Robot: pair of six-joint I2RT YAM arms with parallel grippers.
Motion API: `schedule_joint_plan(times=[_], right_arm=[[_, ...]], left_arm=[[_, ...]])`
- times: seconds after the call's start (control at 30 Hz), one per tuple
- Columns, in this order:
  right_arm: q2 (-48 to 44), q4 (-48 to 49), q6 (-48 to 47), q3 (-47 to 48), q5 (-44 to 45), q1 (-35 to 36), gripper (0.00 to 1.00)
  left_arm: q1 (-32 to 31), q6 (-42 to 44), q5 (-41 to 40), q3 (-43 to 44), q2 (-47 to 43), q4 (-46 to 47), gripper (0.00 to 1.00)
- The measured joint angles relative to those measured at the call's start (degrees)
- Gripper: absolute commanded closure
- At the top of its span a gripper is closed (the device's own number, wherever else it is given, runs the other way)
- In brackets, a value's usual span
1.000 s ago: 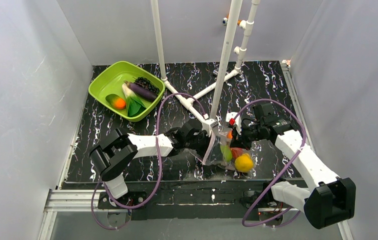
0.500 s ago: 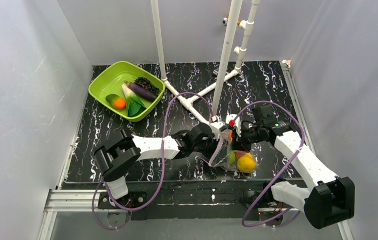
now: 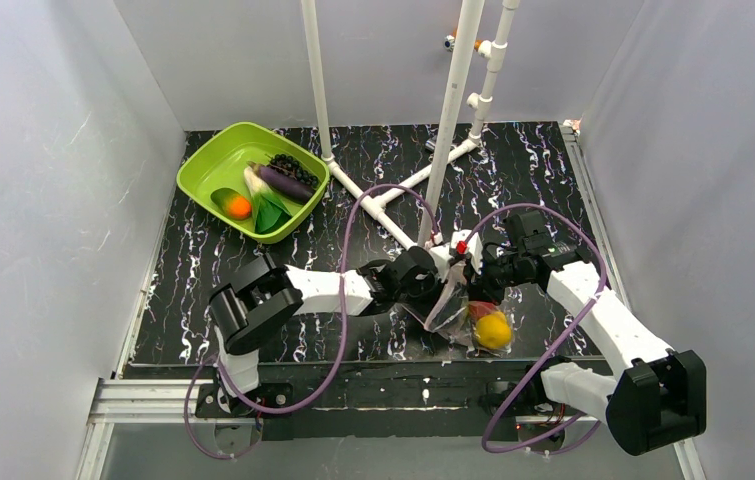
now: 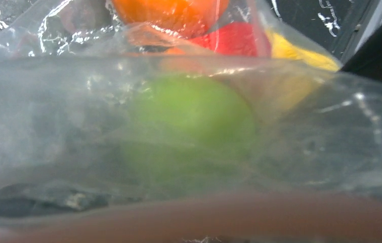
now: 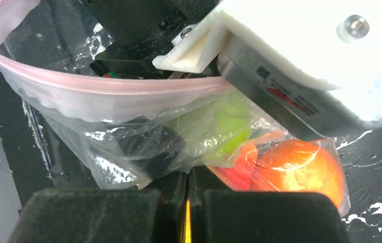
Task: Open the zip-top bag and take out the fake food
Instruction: Pick up the fake fruit from the zipper food storage bag.
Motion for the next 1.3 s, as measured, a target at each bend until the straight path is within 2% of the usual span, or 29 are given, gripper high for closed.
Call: schedule_joint_plan(times=[0.13, 0.2, 0.23, 0.33, 0.43, 0.73, 0.9, 0.97, 1.17, 1.3], right_arm=[[0.1, 0.0, 0.1, -0.3, 1.1, -0.2, 0.99], [0.1, 0.2, 0.1, -0.4, 1.3, -0.3, 0.99], [0.1, 0.3, 0.1, -0.4, 1.5, -0.3, 0.99], [0.1, 0.3, 0.1, -0.5, 1.6, -0.4, 0.99], [0.1, 0.2, 0.1, -0.5, 1.6, -0.7, 0.99], [0.1, 0.1, 0.2, -0.5, 0.6, -1.2, 0.99], [0.1, 0.2, 0.2, -0.5, 0.4, -1.7, 0.99], [0.1, 0.2, 0.1, -0.5, 0.6, -1.9, 0.99], [0.1, 0.7, 0.2, -0.5, 0.0, -1.9, 0.99], [0.1, 0.4, 0.2, -0.5, -0.4, -2.1, 0.99]], left_arm=[[-0.1, 0.1, -1.9, 0.5, 2.3, 0.8, 0.20], [-0.3, 0.1, -3.3, 0.8, 2.8, 1.4, 0.22], [-0.5, 0.1, -4.0, 0.8, 2.9, 1.6, 0.21], [-0.9, 0.2, -5.6, 0.8, 3.0, 1.9, 0.09], [-0.8, 0.6, -6.8, 0.7, 2.9, 2.4, 0.02], [-0.8, 3.5, -8.2, -1.0, 2.6, 7.3, 0.02], [-0.7, 5.2, -8.5, -1.4, 2.7, 10.5, 0.05], [-0.7, 5.7, -8.4, -1.4, 3.0, 11.3, 0.14], [-1.1, 7.0, -6.5, -1.3, 3.7, 13.1, 0.66], [-1.3, 7.6, -5.8, -1.3, 3.8, 13.2, 0.89]])
